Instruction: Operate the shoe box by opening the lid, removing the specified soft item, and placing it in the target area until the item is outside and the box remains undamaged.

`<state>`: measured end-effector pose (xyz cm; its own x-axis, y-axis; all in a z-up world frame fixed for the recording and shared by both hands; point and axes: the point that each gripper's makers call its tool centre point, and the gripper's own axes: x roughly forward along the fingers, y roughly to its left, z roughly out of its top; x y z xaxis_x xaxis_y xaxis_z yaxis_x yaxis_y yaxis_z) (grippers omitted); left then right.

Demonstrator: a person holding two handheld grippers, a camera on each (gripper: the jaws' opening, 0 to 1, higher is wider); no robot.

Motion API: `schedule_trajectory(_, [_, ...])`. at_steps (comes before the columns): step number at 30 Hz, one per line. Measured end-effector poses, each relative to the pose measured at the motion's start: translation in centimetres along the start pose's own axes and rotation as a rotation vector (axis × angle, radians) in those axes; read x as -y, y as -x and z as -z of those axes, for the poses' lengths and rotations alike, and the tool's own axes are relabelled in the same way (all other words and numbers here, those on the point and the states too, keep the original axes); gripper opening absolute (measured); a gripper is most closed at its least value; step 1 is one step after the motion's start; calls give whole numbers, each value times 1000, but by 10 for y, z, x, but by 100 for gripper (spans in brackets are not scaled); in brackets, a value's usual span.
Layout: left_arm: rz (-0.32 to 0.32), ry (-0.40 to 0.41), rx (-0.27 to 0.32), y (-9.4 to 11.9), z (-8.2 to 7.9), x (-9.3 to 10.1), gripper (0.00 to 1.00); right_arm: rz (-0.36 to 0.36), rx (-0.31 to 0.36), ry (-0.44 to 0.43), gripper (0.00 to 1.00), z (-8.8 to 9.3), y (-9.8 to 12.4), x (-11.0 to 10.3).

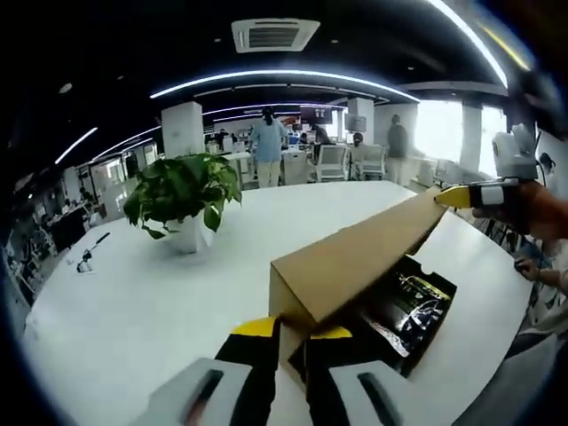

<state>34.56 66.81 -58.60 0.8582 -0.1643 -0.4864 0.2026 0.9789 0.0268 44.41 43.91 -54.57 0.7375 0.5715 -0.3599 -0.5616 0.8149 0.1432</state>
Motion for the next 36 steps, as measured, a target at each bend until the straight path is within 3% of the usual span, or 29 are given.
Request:
schedule_trajectory(19, [3,5,-12,-5,-5,-7,8,-46,5,28,47,-9,-8,2])
schedule_trajectory(31, [-8,24,-22,-10,-10,-14,7,-53,39,-41,54,-9,4,9])
schedule_trajectory(36, [-11,31,-22,-11,-11,-15,7,-55,32,-47,54,6,9,11])
